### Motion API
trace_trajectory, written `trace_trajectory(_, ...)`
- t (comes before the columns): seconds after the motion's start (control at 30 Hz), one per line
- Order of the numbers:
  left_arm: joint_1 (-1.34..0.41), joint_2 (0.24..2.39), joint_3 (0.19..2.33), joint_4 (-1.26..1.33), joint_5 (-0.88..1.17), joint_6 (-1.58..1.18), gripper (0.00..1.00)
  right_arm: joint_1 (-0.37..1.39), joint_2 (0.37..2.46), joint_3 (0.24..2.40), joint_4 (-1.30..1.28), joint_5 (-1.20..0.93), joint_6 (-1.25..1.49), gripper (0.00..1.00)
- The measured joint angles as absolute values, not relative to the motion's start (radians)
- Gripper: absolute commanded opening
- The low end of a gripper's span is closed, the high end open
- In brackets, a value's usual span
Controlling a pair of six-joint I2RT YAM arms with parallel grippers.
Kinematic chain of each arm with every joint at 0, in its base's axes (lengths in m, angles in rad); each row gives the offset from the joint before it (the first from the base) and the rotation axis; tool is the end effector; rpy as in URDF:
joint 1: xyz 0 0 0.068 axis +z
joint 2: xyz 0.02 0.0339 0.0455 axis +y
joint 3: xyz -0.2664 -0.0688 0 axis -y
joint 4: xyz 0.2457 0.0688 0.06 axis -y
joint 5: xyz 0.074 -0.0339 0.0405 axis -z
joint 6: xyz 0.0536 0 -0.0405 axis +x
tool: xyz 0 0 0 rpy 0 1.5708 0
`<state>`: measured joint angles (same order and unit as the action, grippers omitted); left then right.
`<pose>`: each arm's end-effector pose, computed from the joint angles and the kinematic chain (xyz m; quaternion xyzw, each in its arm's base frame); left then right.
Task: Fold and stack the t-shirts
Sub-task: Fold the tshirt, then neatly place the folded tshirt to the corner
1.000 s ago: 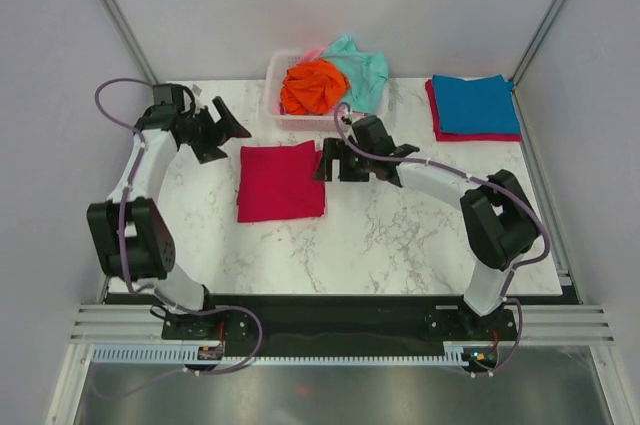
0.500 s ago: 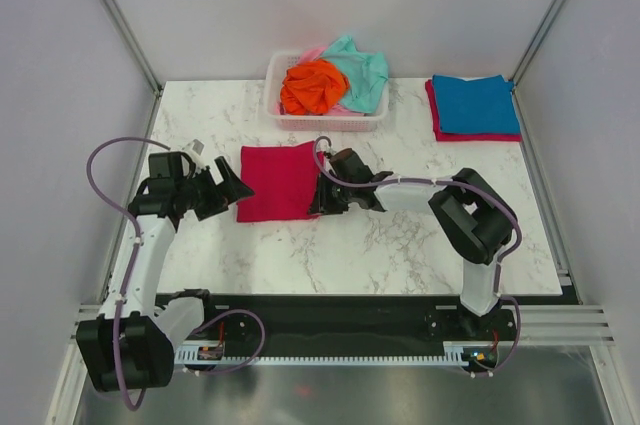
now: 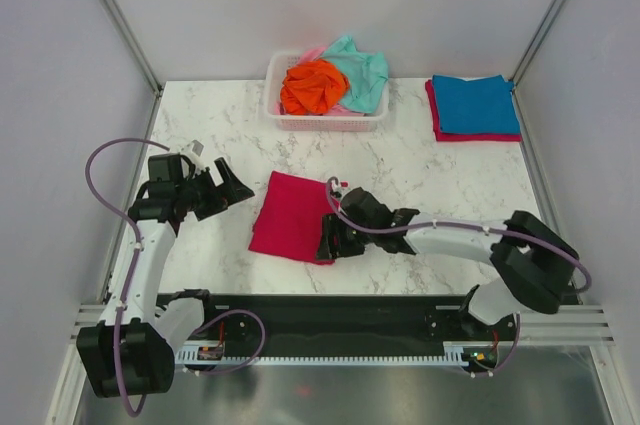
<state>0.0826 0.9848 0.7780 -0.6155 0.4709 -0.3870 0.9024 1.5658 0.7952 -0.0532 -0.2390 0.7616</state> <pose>0.2096 -0.0070 0.2545 -0.1276 0.9001 -0.2685 0.3185 0.1898 0.2609 0.1593 -0.1084 0.9191 0.3426 0.1619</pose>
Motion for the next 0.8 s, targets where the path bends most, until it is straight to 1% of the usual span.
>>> trace_trajectory(0.03,0.083,0.982,0.777,-0.614,0.471,-0.387,1.00,0.921,1.528,0.777,-0.074,-0.240,0.767,0.98)
trace_trajectory(0.13,0.083,0.976,0.769,-0.606,0.472,-0.387,1.00,0.978,1.385,0.731,-0.168,-0.242,0.774,0.98)
trace_trajectory(0.23,0.082,0.975,0.764,-0.602,0.472,-0.387,1.00,0.984,1.264,0.728,-0.265,-0.202,0.780,0.98)
trace_trajectory(0.33,0.081,0.975,0.762,-0.599,0.472,-0.387,1.00,0.984,1.191,0.740,-0.343,-0.131,0.781,0.98)
trace_trajectory(0.43,0.076,0.974,0.762,-0.595,0.473,-0.387,1.00,0.972,1.162,0.758,-0.390,-0.042,0.777,0.98)
trace_trajectory(0.53,0.072,0.974,0.762,-0.595,0.473,-0.387,1.00,0.929,1.201,0.801,-0.415,0.012,0.753,0.98)
trace_trajectory(0.67,0.070,0.974,0.762,-0.595,0.473,-0.387,1.00,0.834,1.339,0.889,-0.411,0.040,0.709,0.98)
trace_trajectory(0.8,0.067,0.974,0.762,-0.595,0.473,-0.387,0.99,0.735,1.465,0.922,-0.362,0.029,0.681,0.98)
